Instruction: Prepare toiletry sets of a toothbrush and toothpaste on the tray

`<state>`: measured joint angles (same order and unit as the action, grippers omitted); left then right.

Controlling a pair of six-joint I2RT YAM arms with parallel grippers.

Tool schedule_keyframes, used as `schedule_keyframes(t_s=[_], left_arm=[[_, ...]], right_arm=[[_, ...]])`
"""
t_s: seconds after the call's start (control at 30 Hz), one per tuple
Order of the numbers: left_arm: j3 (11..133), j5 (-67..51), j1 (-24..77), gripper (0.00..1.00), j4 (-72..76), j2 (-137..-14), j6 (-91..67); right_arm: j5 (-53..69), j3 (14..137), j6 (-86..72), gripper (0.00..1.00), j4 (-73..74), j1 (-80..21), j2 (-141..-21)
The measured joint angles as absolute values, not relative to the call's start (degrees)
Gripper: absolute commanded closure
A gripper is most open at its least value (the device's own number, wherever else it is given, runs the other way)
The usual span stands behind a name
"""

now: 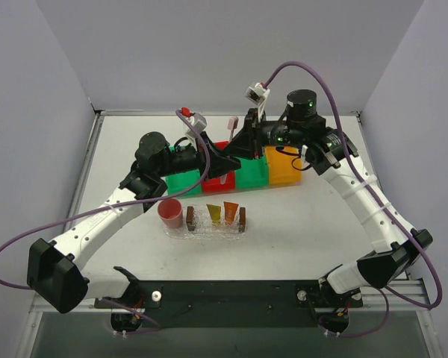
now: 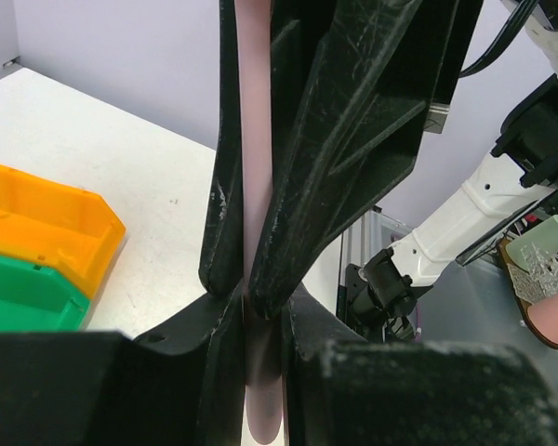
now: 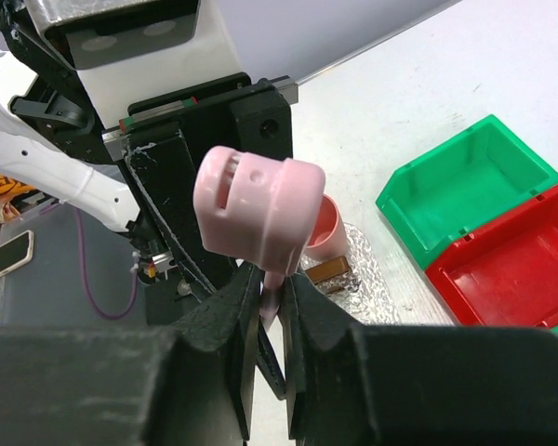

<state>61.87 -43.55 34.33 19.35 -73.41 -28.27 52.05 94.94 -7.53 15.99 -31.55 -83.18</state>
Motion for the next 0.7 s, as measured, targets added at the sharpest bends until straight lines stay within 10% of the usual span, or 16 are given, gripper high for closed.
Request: schedule_keyframes(t_s=[0.2, 0.37, 0.7], left_arm=[[61.71, -43.42, 34.28, 0.81, 19.62, -73.43, -28.29], [60.82, -43.29, 33.34, 0.26, 20.03, -73.30, -28.01], [59.90, -42.70, 26.74, 0.20, 9.50, -65.91, -20.29]], right_arm=[[51.64, 94.94, -7.70, 1.00, 15.99, -31.66, -83.26], [48.88, 95.04, -6.20, 1.00, 17.58, -32.05, -83.24], [39.48, 95.57, -0.03, 1.00, 22.74, -32.36, -82.63]])
